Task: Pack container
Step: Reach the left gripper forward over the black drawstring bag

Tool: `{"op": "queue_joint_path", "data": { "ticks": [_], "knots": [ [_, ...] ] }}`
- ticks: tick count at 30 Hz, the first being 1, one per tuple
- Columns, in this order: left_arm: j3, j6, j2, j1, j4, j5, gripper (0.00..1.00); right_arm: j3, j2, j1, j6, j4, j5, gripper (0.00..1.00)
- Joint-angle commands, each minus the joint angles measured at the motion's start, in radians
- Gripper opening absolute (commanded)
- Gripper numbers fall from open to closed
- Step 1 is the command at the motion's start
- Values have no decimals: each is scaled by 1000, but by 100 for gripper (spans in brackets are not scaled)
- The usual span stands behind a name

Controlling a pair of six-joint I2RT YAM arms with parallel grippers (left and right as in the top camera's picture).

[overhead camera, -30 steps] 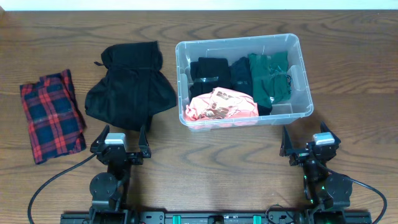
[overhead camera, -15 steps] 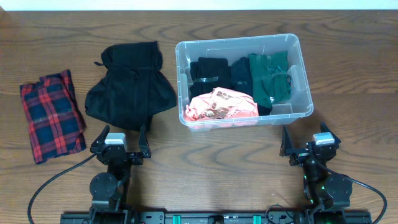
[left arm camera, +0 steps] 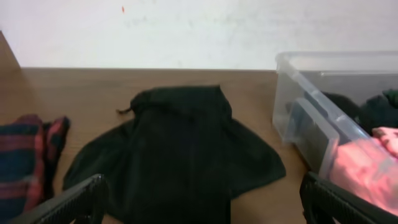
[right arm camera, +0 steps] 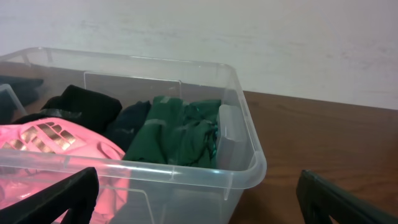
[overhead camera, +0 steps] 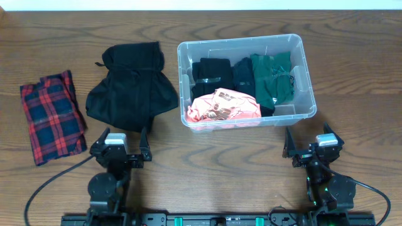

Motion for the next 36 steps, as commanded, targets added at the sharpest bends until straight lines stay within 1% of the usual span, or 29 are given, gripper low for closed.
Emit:
{"op": "queue_joint_path", "data": {
  "ticks": [1, 4, 5, 7, 9, 14, 15, 17, 19, 21, 24, 26, 27, 36],
  "knots": [
    [229, 3, 98, -4, -54, -12, 98, -2, 0, -6, -13, -5, 10, 99],
    [435, 8, 274, -3, -196, -60, 98, -2, 0, -6, -13, -5, 10, 99],
    [504, 27, 342, -3, -251, -66, 98, -2, 0, -6, -13, -5, 10, 99],
    [694, 97, 540, -3, -404, -68, 98, -2, 0, -6, -12, -5, 10, 99],
    [858, 133, 712, -3, -548, -72, 98, -2, 0, -6, -13, -5, 10, 99],
    [1242, 138, 1079, 9, -875, -86, 98, -2, 0, -6, -12, -5, 10, 99],
    [1323, 137, 1147, 14, -930, -86, 98, -2, 0, -6, -13, -5, 10, 99],
    [1451, 138, 1252, 24, -991, -86, 98, -2, 0, -6, -13, -5, 10, 99],
    [1542, 152, 1333, 36, -999, -86, 98, -2, 0, -6, -13, -5, 10, 99],
    [1581, 165, 1379, 48, -977, -86, 98, -2, 0, -6, -13, -5, 10, 99],
    [1585, 175, 1419, 72, -908, -86, 98, -2, 0, -6, -13, -5, 10, 99],
    [1585, 226, 1448, 96, -873, -86, 98, -2, 0, -6, -12, -5, 10, 99],
    [1585, 232, 1461, 109, -859, -86, 98, -2, 0, -6, -13, -5, 10, 99],
    [1585, 231, 1629, 216, -810, -57, 98, -2, 0, -6, -12, -5, 10, 99]
  ]
}}
